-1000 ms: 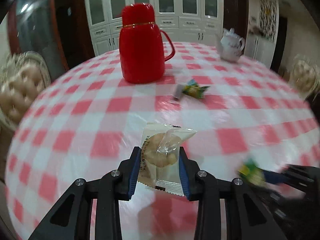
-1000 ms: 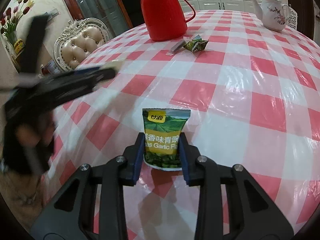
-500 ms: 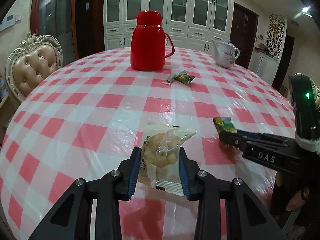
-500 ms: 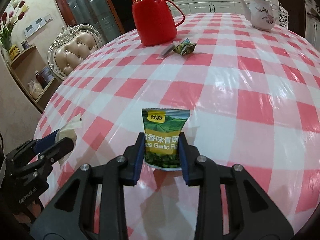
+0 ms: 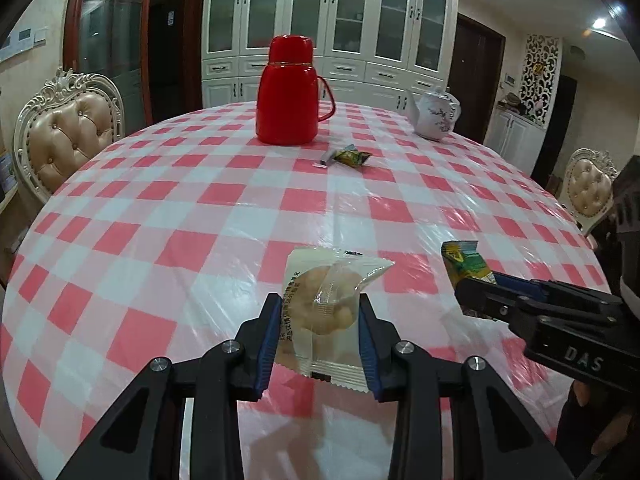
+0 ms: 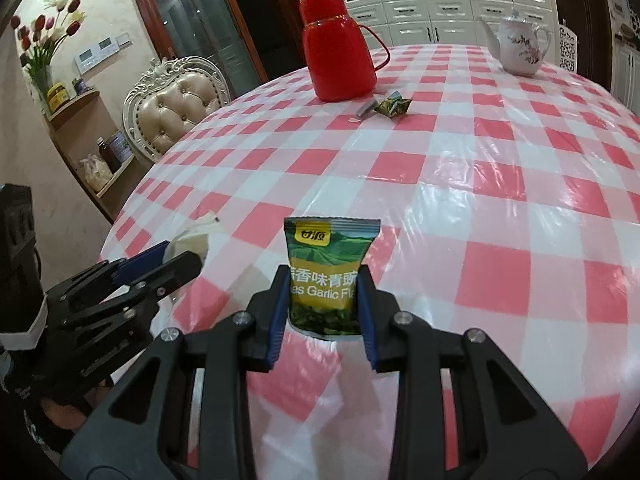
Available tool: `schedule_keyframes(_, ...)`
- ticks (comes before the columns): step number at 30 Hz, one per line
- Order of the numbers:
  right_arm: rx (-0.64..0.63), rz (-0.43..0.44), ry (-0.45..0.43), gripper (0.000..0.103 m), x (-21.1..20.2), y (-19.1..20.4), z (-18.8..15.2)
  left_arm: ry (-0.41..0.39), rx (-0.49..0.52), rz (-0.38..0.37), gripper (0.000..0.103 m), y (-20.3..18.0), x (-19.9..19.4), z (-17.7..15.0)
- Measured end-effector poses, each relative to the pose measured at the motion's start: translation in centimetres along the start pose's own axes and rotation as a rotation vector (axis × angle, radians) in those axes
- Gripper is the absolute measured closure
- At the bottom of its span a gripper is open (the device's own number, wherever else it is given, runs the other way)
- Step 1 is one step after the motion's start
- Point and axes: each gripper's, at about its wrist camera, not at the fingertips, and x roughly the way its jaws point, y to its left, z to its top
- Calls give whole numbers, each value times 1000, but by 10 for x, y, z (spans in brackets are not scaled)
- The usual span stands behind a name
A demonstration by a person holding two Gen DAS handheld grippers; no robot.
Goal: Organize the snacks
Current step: 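Carry the white bread packet and green pea bag over the box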
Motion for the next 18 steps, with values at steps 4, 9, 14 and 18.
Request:
schedule_keyframes(4, -35, -32, -35, 67, -26, 5, -11, -6, 23, -26, 66, -13, -15, -11)
schedule_keyframes(9, -56, -79, -76, 67, -66, 0, -27, -30, 68, -63, 66, -37, -36, -21)
schedule_keyframes(14, -92, -129, -114, 67, -105, -4, -48, -43, 118, -120, 66, -68, -54, -33)
schedule_keyframes(18, -123, -162, -123, 67, -133, -13, -68, -35, 153, -164, 66, -88, -61, -42)
